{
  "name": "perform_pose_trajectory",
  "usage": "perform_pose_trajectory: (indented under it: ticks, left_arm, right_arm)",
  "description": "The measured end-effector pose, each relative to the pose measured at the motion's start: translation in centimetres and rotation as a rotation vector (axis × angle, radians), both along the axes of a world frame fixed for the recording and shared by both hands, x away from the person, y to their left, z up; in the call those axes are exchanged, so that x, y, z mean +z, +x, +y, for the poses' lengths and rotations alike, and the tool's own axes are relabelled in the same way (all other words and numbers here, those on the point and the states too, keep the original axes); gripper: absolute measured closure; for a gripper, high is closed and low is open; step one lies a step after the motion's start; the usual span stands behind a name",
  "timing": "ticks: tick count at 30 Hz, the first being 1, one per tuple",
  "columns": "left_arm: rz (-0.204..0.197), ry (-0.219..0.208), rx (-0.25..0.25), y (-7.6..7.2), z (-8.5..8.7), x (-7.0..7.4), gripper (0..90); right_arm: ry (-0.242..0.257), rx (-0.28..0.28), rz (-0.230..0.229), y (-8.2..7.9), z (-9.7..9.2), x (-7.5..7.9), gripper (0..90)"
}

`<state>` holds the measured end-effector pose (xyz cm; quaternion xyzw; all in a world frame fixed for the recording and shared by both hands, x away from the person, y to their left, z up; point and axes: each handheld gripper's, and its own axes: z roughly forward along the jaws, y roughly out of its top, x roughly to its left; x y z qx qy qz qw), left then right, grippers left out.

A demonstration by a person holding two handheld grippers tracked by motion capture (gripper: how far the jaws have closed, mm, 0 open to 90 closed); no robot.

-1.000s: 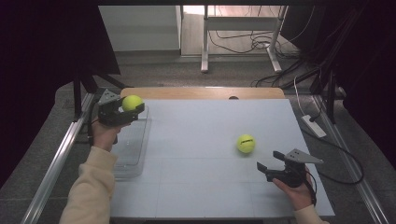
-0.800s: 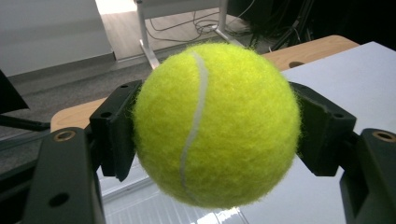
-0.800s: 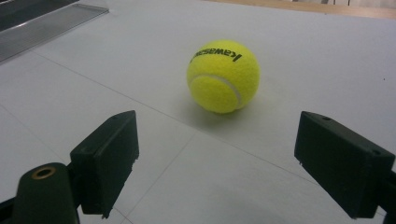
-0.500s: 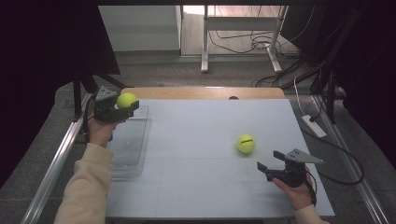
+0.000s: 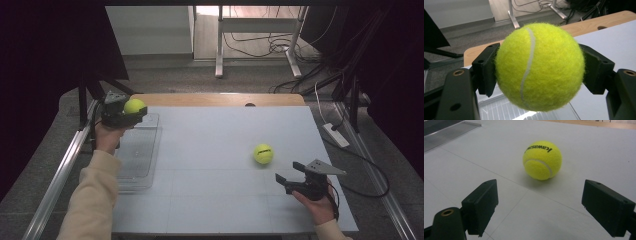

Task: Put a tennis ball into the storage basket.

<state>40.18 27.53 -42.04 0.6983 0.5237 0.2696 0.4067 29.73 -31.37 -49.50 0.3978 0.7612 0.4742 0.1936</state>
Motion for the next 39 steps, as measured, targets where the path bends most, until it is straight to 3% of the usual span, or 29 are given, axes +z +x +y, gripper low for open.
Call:
perform_pose_trajectory:
  ticks: [14,39]
  left_arm:
    - [0.055,0.028,0.040,1.2,0.9,-0.8,26.1]
    - [0.111,0.050,0.080,2.0,2.0,-1.9,26.1]
  right_arm:
    - [0.000,-0.001,0.002,0.0,-0.1,0.0,14.0]
    - [0.001,0.000,0.003,0.0,-0.1,-0.1,14.0]
